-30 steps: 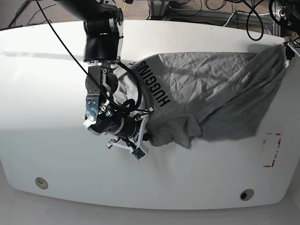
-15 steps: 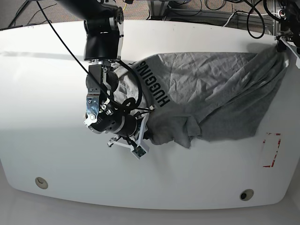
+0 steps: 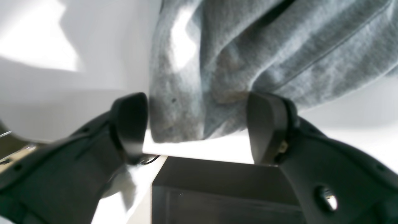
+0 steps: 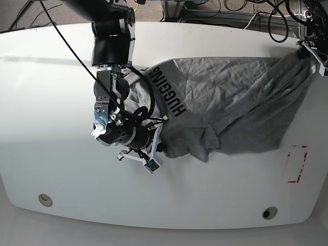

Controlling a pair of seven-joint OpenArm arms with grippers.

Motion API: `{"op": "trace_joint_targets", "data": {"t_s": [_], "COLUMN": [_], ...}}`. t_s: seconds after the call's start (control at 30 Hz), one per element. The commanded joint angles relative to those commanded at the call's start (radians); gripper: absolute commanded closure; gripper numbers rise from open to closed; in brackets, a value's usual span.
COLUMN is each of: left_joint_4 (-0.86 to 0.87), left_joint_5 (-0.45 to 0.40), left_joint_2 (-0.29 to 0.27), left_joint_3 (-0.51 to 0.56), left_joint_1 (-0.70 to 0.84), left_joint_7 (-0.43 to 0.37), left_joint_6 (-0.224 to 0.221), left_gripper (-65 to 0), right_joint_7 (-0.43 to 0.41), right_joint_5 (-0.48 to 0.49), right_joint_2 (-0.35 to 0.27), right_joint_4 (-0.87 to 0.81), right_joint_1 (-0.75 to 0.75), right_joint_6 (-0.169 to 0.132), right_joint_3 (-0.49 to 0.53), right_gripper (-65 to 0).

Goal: Layout the t-shirt on the table in an organized manner, then fold the t-shirt properly
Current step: 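Grasp the shirt corner with the left gripper while right holds hem, then lift the grey shirt with both grippers and pull it apart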

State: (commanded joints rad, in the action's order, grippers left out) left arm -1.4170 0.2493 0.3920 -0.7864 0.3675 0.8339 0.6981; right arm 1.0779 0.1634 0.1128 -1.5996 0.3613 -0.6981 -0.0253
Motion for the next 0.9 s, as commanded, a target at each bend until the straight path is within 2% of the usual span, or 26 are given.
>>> {"op": "trace_joint_targets", "data": {"t_s": [0.23,0.3,0.37,0.4,0.47,0.53,0.57,0.73,0.9], "left_joint_4": [0.051,0.052,0.055,0.055,0.055,0.055,0.055,0.026,-0.133], "left_joint_5": [0.000,0.000,0.000,-0.008,-0.028,-0.057,-0.060,-0.058,-0.057], "left_joint_2": [0.020,0.020,0.020,0.020,0.020,0.020,0.020,0.020,0.020], "left_joint_3": [0.003,0.003,0.003,0.005,0.005,0.005,0.005,0.000,-0.002], "left_joint_1": [0.005,0.005,0.005,0.003,0.000,-0.002,-0.005,-0.031,-0.038], "left_joint_7": [-0.051,-0.052,-0.052,-0.052,-0.052,-0.054,-0.054,-0.054,-0.049], "left_joint_6": [0.000,0.000,0.000,0.000,0.000,0.000,0.000,0.000,0.000], "left_gripper": [-43.6,-40.0,-32.8,-25.0,-16.0,-3.3,0.0,-0.1,0.0], "right_joint_7": [0.000,-0.002,-0.002,-0.002,-0.002,-0.002,-0.002,-0.002,0.003], "right_joint_5": [0.000,0.000,0.000,0.000,0.000,0.000,0.000,0.000,0.000], "right_joint_2": [-0.002,-0.002,-0.002,-0.002,-0.002,-0.002,-0.002,-0.005,-0.006], "right_joint_4": [0.000,0.000,0.000,0.000,0.000,-0.003,-0.005,-0.023,-0.074], "right_joint_1": [0.000,0.000,0.000,0.000,0.000,0.000,0.000,0.008,0.026], "right_joint_6": [0.000,0.000,0.000,0.000,0.000,0.000,0.000,0.000,0.000], "right_joint_3": [0.000,0.000,-0.002,-0.002,-0.002,-0.003,-0.003,-0.003,-0.002], "right_gripper": [0.0,0.0,0.0,0.0,0.0,0.0,0.0,0.0,0.0]}}
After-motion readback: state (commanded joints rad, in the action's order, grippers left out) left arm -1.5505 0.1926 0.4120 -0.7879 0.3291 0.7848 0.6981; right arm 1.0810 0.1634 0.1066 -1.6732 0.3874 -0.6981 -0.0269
